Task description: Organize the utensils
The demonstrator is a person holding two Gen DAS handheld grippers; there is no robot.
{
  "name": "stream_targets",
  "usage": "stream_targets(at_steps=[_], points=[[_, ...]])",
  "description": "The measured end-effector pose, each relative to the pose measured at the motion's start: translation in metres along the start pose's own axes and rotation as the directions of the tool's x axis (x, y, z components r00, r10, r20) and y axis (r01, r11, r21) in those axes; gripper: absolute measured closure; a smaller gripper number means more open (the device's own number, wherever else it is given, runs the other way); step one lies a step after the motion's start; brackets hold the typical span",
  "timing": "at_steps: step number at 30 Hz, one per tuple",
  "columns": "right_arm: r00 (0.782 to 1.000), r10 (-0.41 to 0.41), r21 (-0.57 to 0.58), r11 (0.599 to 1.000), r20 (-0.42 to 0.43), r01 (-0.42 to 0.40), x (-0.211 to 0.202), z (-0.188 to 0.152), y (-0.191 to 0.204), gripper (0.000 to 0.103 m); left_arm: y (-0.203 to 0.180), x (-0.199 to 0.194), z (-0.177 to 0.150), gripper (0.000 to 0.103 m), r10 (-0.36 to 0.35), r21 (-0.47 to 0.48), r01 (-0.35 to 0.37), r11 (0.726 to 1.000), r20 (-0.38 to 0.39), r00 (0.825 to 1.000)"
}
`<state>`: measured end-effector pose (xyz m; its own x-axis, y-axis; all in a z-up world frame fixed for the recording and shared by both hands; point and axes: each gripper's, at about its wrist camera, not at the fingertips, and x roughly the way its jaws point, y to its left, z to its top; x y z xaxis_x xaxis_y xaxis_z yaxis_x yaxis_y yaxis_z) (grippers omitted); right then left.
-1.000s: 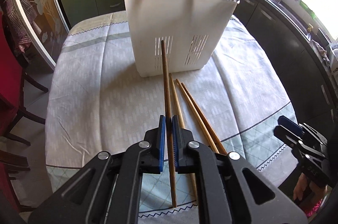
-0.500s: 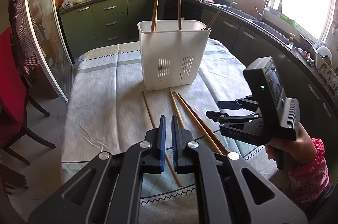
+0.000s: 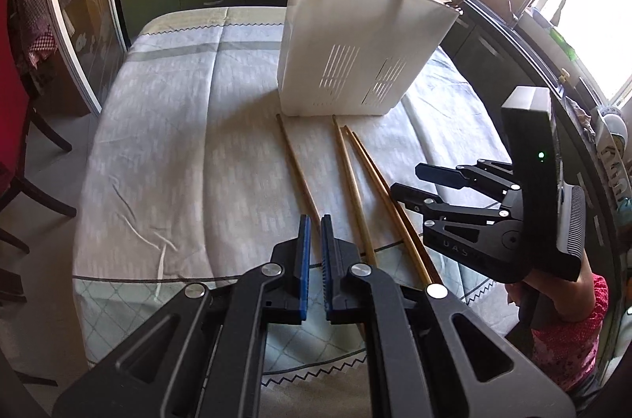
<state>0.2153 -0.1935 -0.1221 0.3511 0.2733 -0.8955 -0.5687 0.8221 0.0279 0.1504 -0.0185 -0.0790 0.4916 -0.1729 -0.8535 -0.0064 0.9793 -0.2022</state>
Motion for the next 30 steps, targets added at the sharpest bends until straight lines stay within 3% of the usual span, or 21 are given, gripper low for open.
stream_targets(at_steps=[19,25,30], points=[[0.998,-0.015,-0.03,0.999,-0.055,0.013,0.011,0.013,0.019,0.073,0.012,0.034,0.013,0.098,0.005,-0.065,-0.01,0.998,-0.082,0.997],[0.997,0.018,-0.017,1.0,-0.075,-0.019,0.021,0.036,0.024,0.08,0.015,0.067,0.027,0.098,-0.008,-0.123,-0.016,0.992,-0.191,0.982],[0.996,0.038,-0.019,0.999,-0.086,-0.04,0.023,0.042,0.021,0.083,0.015,0.085,0.043,0.098,0.03,-0.147,-0.061,0.987,-0.204,0.978]])
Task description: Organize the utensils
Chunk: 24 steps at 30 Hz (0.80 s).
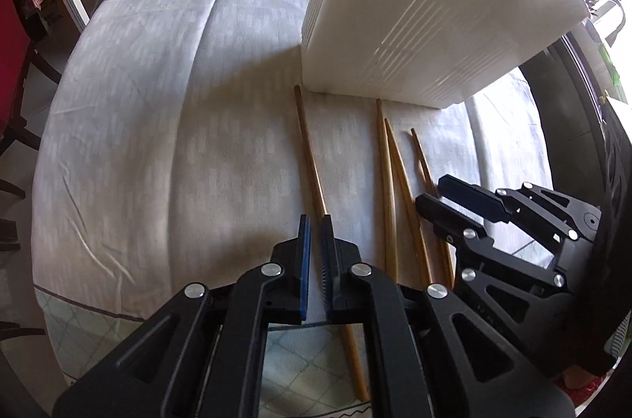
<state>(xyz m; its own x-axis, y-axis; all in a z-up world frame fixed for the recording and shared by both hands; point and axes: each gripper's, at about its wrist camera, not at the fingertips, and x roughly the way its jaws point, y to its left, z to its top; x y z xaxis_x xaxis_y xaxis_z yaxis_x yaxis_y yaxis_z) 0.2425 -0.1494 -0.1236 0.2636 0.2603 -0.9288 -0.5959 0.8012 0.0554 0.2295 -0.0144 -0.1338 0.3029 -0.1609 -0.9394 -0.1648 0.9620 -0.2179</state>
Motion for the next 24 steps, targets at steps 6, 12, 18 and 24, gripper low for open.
stream_targets(at_steps=[6,12,18,24], points=[[1.0,0.003,-0.009,1.0,0.017,-0.003,-0.001,-0.008,-0.006,0.083,-0.01,0.012,0.018,0.097,0.052,-0.008,-0.052,0.999,-0.005,0.999],[1.0,-0.005,-0.015,1.0,0.018,0.005,-0.002,-0.013,-0.006,0.082,-0.022,0.019,0.029,0.096,0.105,-0.006,-0.105,0.994,-0.002,0.994],[1.0,-0.007,-0.009,1.0,0.021,0.008,-0.001,-0.015,-0.003,0.081,-0.029,0.025,0.041,0.096,0.151,0.004,-0.151,0.989,-0.013,0.988],[0.999,-0.01,0.014,1.0,0.036,0.01,-0.001,-0.017,-0.002,0.094,-0.045,0.025,0.036,0.097,0.159,0.014,-0.159,0.987,0.003,0.987]])
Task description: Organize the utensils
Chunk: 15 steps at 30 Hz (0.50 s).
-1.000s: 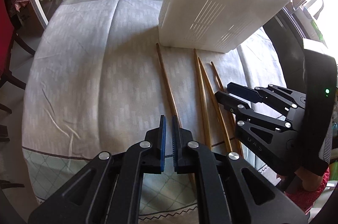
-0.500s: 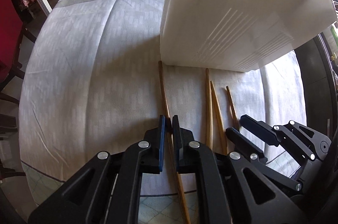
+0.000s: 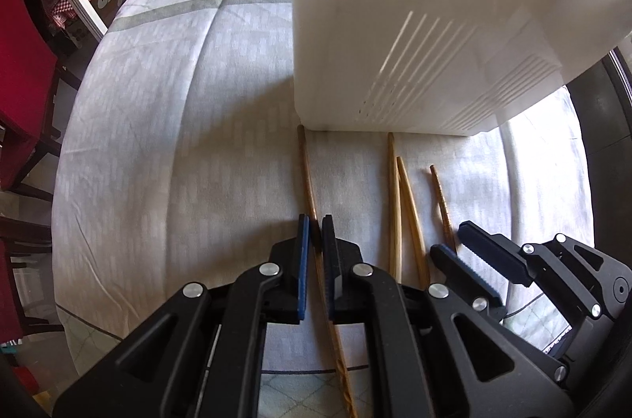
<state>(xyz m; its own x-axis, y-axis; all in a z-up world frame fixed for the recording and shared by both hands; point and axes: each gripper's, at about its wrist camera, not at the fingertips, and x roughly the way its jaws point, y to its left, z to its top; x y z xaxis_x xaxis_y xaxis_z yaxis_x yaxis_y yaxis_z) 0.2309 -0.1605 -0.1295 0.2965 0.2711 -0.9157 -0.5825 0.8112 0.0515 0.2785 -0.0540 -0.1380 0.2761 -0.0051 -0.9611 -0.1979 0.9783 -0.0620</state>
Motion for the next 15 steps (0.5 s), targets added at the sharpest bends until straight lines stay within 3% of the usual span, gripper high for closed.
stream_targets(at_steps=[6,15], points=[[0.999,0.041,0.049,0.998,0.029,-0.043,-0.012,-0.004,-0.01,0.096,0.01,-0.031,-0.022,0.098,-0.037,0.044,0.033,0.998,0.088,0.995],[0.986,0.057,0.058,0.996,0.159,-0.067,-0.068,-0.019,-0.012,0.096,0.024,-0.1,-0.06,0.098,-0.112,0.124,0.083,0.989,0.245,0.963]])
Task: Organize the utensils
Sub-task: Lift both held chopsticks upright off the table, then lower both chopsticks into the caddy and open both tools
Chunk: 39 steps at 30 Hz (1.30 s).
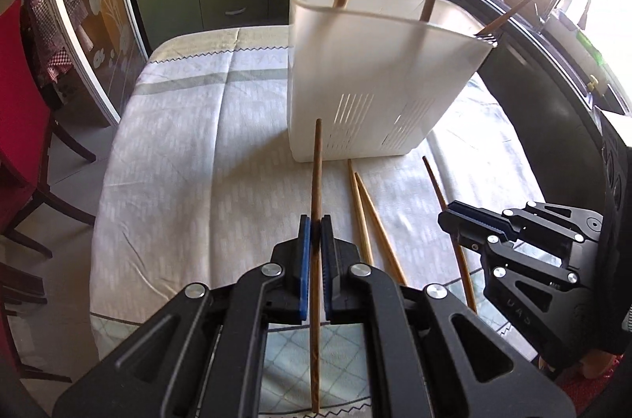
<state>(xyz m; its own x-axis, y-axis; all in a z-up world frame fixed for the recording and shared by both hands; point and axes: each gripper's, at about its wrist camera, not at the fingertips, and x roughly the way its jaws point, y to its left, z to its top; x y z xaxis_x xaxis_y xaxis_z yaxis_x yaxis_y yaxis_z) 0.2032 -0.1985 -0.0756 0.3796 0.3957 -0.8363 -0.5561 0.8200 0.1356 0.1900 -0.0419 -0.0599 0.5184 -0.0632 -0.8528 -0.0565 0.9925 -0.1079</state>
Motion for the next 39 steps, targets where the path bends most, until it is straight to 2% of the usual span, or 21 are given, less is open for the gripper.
stream_targets(at_steps=[9,15,28,39], points=[[0.988,0.012,0.017,1.0,0.155,-0.014,-0.067,-0.015,0.0,0.096,0.007,-0.049,-0.017,0.098,-0.034,0.042,0.03,0.999,0.114,0.993],[0.976,0.015,0.021,1.0,0.219,-0.02,-0.097,-0.027,-0.002,0.096,-0.004,-0.069,-0.029,0.098,-0.041,0.093,0.025,0.995,0.18,0.983],[0.958,0.023,0.017,0.999,0.287,-0.029,-0.128,-0.039,0.003,0.096,-0.016,-0.091,-0.049,0.098,-0.081,0.149,0.047,0.988,0.232,0.969],[0.957,0.027,0.003,1.0,0.29,-0.029,-0.13,-0.039,0.011,0.096,-0.017,-0.103,-0.055,0.098,-0.104,0.172,0.059,0.983,0.265,0.959]])
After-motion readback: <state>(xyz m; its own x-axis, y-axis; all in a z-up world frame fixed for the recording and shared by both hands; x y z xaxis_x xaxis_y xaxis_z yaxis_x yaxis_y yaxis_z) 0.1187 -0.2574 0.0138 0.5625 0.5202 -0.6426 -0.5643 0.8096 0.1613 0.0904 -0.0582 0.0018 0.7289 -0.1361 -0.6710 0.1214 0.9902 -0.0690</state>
